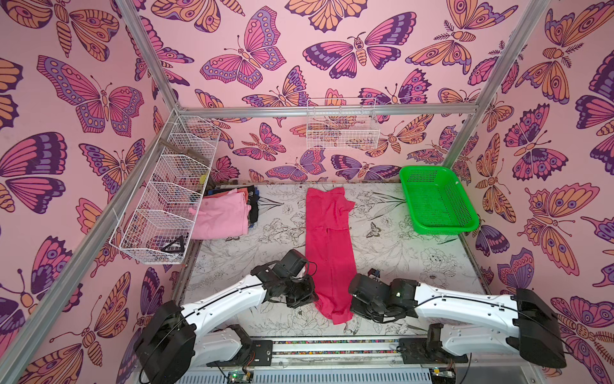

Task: Fold and stack t-shirts
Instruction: Fold the T-shirt.

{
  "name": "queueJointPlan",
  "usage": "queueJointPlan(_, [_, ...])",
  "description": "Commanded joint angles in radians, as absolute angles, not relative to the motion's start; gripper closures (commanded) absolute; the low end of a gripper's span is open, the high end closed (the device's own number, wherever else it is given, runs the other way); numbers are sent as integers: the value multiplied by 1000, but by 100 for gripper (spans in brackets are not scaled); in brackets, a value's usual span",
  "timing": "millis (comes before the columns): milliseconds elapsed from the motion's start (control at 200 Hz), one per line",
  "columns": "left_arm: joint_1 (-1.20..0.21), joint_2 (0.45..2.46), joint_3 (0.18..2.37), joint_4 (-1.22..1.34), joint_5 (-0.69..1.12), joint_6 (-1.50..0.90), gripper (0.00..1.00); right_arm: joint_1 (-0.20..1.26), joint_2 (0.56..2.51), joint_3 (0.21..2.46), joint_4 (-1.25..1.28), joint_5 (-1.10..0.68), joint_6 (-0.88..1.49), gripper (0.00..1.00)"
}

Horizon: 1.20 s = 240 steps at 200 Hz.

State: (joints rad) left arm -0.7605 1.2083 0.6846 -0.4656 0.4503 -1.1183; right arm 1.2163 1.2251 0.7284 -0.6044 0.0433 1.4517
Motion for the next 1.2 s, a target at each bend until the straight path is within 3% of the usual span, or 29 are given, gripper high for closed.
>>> queueJointPlan(0, [-758,1234,720,-502,433,-1077,100,1188,1213,754,-664,75,1402,100])
queueJointPlan(416, [-700,1330,832,-502,418,-1012,100,1002,1163,810,-700,75,1217,100])
queueJointPlan(1197, [-493,1535,1087,-490,437,-886,100,773,1560,1110,-646,-138,907,100])
